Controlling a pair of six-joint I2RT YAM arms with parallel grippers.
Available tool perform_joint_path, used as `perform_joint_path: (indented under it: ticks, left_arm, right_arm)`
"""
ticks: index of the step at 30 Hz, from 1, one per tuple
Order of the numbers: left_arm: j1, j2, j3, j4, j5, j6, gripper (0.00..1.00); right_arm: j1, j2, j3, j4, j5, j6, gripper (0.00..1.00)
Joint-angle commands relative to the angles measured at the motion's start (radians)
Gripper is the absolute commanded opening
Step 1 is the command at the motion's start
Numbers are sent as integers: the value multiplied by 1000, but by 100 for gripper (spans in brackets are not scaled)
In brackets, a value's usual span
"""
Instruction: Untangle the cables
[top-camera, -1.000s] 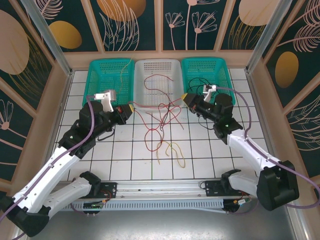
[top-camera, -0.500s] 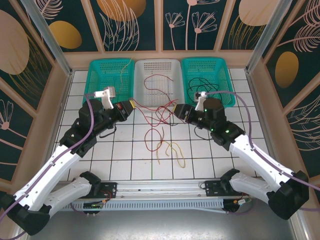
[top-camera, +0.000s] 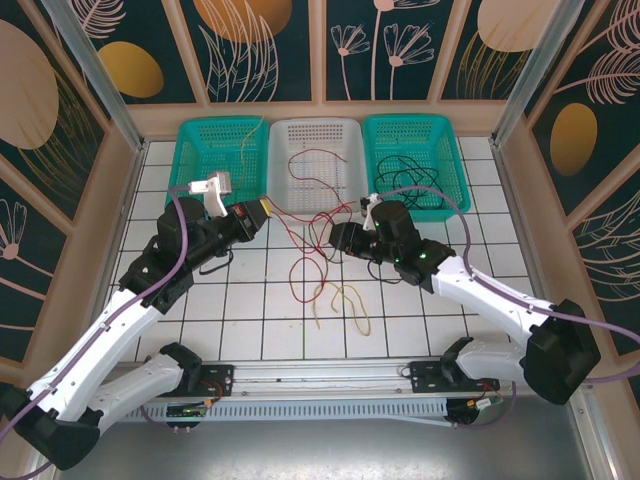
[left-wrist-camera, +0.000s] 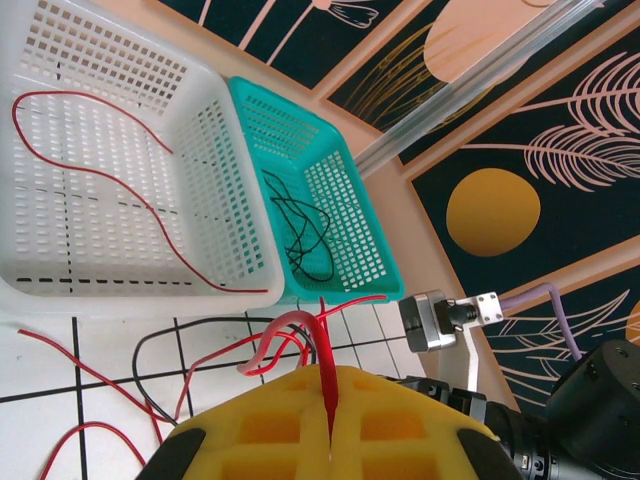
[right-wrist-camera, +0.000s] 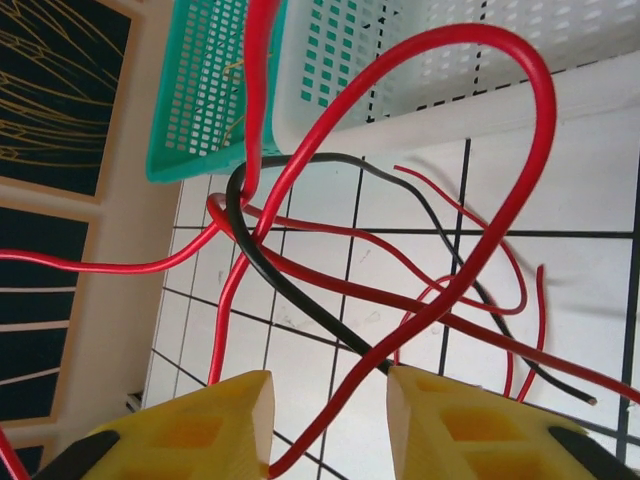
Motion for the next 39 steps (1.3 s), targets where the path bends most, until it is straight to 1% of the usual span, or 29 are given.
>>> perform_joint_path:
  ticks: [1,4,6,7,10,11,13,15,19,22,27,31,35,37,38,39]
  left_arm:
    - [7,-4,35,38,14,-9,0]
    - [6,0,49,37,17,-6,0]
    - [7,3,69,34,19,-1,0]
    - [7,5,71,32,20,-1,0]
    - [6,6,81,22,9,5,0]
    - [6,8,87,18,4,7,0]
    - [6,14,107,-9,-14,14,0]
    - [6,25,134,-50,-39,23,0]
    - [6,64,220,-178,-105,70,0]
    - [6,81,268,-245,-150,97,0]
    - [6,88,309,-288,-204,98,0]
    - [7,91,324,-300,-227,89,0]
    - [6,104,335,-300,-204,98,0]
    - [6,105,323,-277,-164,111,0]
    - [6,104,316,-261,-133,121,0]
    - [6,104,309,-248,-97,135,0]
  right_arm:
    - [4,15,38,3,38,-8,28]
    - [4,21,25,2,31,-10,28]
    - [4,30,21,6,16,-9,33]
    - [6,34,22,6,15,-9,32]
    - [8,43,9,-13,44,-28,16]
    - [7,44,-1,-22,61,-38,12]
    - [8,50,-24,-62,110,-58,5]
    - [8,52,-49,-105,158,-72,0]
    - [4,29,-112,-160,236,-90,0]
    - [-9,6,-158,-167,239,-91,0]
    - [-10,-4,-216,-148,228,-103,0]
    - [23,-4,-250,-127,224,-122,0]
    - [32,-15,-238,-165,236,-132,0]
    - [32,-40,-207,-204,245,-151,1]
    - [32,-54,-182,-227,254,-168,5]
    - [31,-69,-143,-264,275,-195,12]
